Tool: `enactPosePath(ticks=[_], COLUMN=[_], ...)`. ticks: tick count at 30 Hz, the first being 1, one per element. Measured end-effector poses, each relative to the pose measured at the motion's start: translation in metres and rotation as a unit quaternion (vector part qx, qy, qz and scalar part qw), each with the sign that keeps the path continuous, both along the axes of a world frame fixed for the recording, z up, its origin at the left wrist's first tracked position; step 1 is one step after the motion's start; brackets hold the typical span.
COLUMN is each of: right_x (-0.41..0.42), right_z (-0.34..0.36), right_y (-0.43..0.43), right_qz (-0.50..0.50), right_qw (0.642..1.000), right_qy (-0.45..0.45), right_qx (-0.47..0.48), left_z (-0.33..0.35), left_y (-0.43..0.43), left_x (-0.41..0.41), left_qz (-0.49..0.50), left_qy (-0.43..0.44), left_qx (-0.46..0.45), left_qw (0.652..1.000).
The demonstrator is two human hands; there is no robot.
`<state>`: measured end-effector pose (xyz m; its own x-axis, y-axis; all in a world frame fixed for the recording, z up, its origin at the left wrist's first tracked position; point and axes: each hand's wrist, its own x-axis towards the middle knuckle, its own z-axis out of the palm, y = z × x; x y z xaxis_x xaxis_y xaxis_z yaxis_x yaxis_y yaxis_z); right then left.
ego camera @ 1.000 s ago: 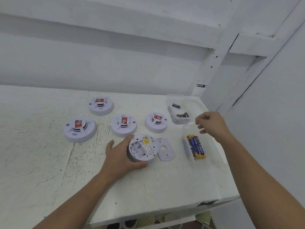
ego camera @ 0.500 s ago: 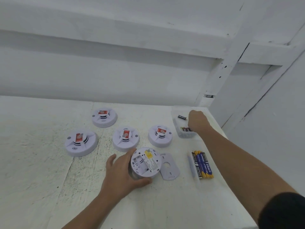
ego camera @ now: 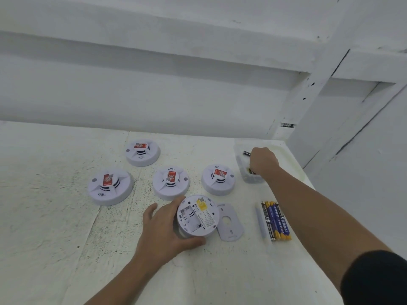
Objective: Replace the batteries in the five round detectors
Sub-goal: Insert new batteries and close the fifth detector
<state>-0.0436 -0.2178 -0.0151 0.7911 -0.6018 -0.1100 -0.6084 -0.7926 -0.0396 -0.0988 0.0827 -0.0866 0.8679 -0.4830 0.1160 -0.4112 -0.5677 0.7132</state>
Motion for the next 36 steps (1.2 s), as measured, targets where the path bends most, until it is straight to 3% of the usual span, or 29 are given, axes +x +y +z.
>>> enactPosePath(ticks=[5,6,9,15,20,29,36], right_x=[0.000,-0.002,-0.016,-0.054,-0.089,-0.114,-0.124], right_z=[0.011,0.014,0.026,0.028,0.005,-0.022,-0.029], right_y=[-0.021,-0.022,-0.008,0.065,0.126,0.162,0.177], right_qz=[-0.070,-0.095,-0.135,-0.039,0.037,0.083,0.138], right_qw=[0.978,0.957,0.850,0.802,0.834,0.874,0.887], right_qy=[-0.157,-0.209,-0.345,-0.335,-0.255,-0.282,-0.313], right_qx=[0.117,0.176,0.374,0.493,0.487,0.388,0.311], left_z=[0.000,0.000,-0.001,-0.001,-0.001,-0.001,-0.003], left_y=[0.001,0.001,0.001,0.002,0.001,0.002,0.015], left_x=[0.000,0.000,0.000,0.000,0.001,0.002,0.013], left_qz=[0.000,0.000,-0.002,-0.004,-0.012,-0.020,-0.075], left_qy=[0.000,-0.001,-0.005,-0.007,-0.008,0.013,0.086], left_qx=[-0.004,-0.005,-0.011,-0.004,0.001,-0.015,-0.043], left_qw=[1.000,1.000,1.000,1.000,1.000,1.000,0.993])
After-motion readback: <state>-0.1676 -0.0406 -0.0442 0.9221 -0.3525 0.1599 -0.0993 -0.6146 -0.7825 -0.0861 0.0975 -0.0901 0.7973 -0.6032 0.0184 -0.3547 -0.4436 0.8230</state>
